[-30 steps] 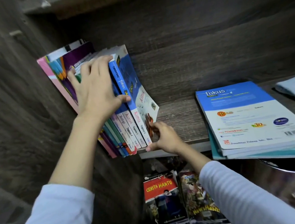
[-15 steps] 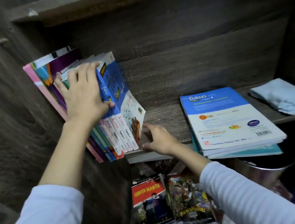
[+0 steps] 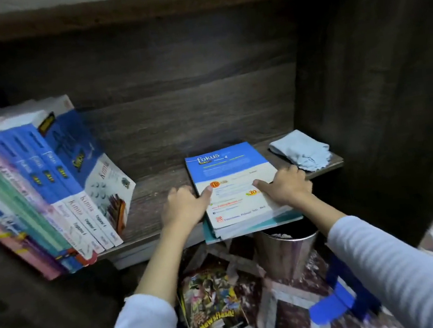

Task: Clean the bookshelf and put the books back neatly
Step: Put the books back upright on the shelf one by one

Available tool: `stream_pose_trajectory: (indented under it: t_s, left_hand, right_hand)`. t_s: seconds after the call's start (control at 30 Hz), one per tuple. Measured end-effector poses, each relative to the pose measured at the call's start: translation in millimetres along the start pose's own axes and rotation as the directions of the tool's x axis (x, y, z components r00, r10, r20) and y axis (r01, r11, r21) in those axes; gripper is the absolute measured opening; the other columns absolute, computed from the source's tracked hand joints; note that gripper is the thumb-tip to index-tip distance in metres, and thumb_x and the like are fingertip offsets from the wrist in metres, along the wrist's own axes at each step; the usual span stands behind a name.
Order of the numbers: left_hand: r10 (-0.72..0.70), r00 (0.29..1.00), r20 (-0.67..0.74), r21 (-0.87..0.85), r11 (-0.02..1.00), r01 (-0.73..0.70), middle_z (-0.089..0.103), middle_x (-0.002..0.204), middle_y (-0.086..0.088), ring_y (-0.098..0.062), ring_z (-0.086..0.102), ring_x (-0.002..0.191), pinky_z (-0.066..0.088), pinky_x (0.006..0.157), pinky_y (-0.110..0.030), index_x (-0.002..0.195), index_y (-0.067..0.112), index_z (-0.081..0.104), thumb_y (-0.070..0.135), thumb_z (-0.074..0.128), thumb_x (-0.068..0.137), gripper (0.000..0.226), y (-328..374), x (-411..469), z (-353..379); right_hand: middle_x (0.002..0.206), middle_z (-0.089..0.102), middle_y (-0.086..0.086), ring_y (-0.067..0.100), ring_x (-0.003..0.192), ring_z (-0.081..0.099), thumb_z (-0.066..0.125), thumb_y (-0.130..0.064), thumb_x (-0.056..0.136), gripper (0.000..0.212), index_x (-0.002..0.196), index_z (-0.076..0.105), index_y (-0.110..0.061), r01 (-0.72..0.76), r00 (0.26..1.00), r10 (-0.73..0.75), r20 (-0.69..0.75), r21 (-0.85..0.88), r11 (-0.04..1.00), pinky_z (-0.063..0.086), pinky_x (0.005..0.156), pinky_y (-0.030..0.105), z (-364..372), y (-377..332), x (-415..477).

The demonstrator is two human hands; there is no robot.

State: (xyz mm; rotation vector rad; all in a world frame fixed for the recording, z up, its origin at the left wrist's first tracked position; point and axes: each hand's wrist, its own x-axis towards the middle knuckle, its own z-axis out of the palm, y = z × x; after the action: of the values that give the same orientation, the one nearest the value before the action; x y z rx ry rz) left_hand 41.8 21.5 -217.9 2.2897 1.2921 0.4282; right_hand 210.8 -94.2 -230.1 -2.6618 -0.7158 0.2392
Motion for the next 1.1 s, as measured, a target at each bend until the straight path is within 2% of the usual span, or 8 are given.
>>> stream_pose_trajectory:
  t_s: [0.17, 0.37, 0.5, 0.6, 0.77, 0.9, 1.0, 1.1]
  left_hand:
    - [-0.077, 0.992, 0.101, -0.083, 0.993, 0.086, 0.067, 0.113, -0.014, -0.030, 0.062, 0.104, 0.052, 0.083, -0.035, 0.109, 0.008, 0.067, 0.044, 0.065, 0.084, 0.043, -8, 5, 17]
    - [-0.126, 0.986, 0.105, -0.282, 0.947, 0.151, 0.069, 0.107, -0.014, -0.028, 0.063, 0.101, 0.054, 0.084, -0.041, 0.097, 0.005, 0.070, 0.032, 0.065, 0.087, 0.029, -7, 8, 24]
    - [-0.136, 0.984, 0.119, -0.238, 0.958, 0.161, 0.069, 0.108, -0.014, -0.028, 0.064, 0.101, 0.052, 0.084, -0.034, 0.103, 0.004, 0.070, 0.035, 0.065, 0.087, 0.035, -5, 12, 28]
    - [-0.161, 0.974, 0.160, -0.247, 0.949, 0.197, 0.068, 0.111, -0.014, -0.029, 0.063, 0.102, 0.049, 0.084, -0.034, 0.106, 0.003, 0.068, 0.026, 0.064, 0.089, 0.029, -5, 14, 29]
    - [-0.174, 0.974, 0.147, -0.198, 0.959, 0.202, 0.069, 0.108, -0.012, -0.029, 0.064, 0.099, 0.047, 0.077, -0.031, 0.103, 0.006, 0.069, 0.025, 0.063, 0.090, 0.024, -2, 16, 27]
    - [-0.162, 0.971, 0.178, -0.166, 0.967, 0.192, 0.068, 0.111, -0.014, -0.028, 0.063, 0.102, 0.045, 0.076, -0.028, 0.106, 0.004, 0.068, 0.022, 0.065, 0.088, 0.026, -3, 17, 22]
    - [-0.131, 0.987, 0.093, -0.137, 0.980, 0.143, 0.061, 0.124, -0.013, -0.027, 0.056, 0.116, 0.043, 0.093, -0.030, 0.122, 0.005, 0.059, 0.021, 0.064, 0.087, 0.038, 10, 18, 9]
    - [-0.069, 0.997, -0.033, -0.340, 0.939, 0.053, 0.056, 0.131, -0.012, -0.025, 0.052, 0.121, 0.041, 0.101, -0.031, 0.131, 0.008, 0.051, 0.035, 0.059, 0.090, 0.049, 43, 22, -20]
  right_hand:
    - [0.146, 0.030, 0.017, 0.033, 0.134, 0.030, 0.052, -0.065, 0.083, 0.087, 0.141, 0.033, -0.002, -0.002, 1.000, 0.003, -0.009, 0.050, 0.999, 0.035, 0.102, 0.042, 3, 2, 2]
    - [0.137, 0.040, 0.015, 0.033, 0.128, 0.040, 0.067, -0.058, 0.076, 0.079, 0.130, 0.047, -0.004, -0.006, 1.000, 0.008, -0.017, 0.116, 0.993, 0.040, 0.096, 0.039, -5, 2, 8]
    - [0.088, 0.068, 0.012, 0.021, 0.074, 0.066, 0.080, -0.028, 0.071, 0.034, 0.083, 0.065, -0.001, -0.103, 0.987, 0.024, 0.156, 0.522, 0.847, 0.049, 0.065, 0.028, -18, 13, 20]
    - [0.064, 0.061, 0.009, 0.010, 0.034, 0.057, 0.073, 0.000, 0.077, 0.020, 0.072, 0.054, -0.001, -0.170, 0.961, -0.037, 0.275, 0.687, 0.707, 0.045, 0.036, 0.017, -32, 15, 15]
    - [0.101, 0.065, 0.020, 0.021, 0.058, 0.065, 0.066, 0.001, 0.083, 0.044, 0.114, 0.035, -0.006, -0.235, 0.912, -0.134, 0.388, 0.761, 0.605, 0.057, 0.053, 0.034, -29, 9, 12]
    - [0.099, 0.060, 0.022, 0.023, 0.065, 0.059, 0.063, 0.009, 0.080, 0.036, 0.098, 0.039, -0.009, -0.120, 0.959, -0.155, 0.238, 0.834, 0.539, 0.052, 0.057, 0.035, -25, 2, 4]
    - [0.094, 0.059, 0.017, 0.026, 0.071, 0.060, 0.063, 0.011, 0.077, 0.041, 0.083, 0.035, -0.018, -0.017, 0.978, -0.172, 0.117, 0.870, 0.493, 0.048, 0.057, 0.033, -29, -11, -6]
    - [0.092, 0.062, 0.011, 0.033, 0.086, 0.065, 0.064, 0.006, 0.074, 0.042, 0.084, 0.036, -0.023, 0.135, 0.979, -0.201, -0.033, 0.842, 0.522, 0.055, 0.073, 0.042, -41, -32, -25]
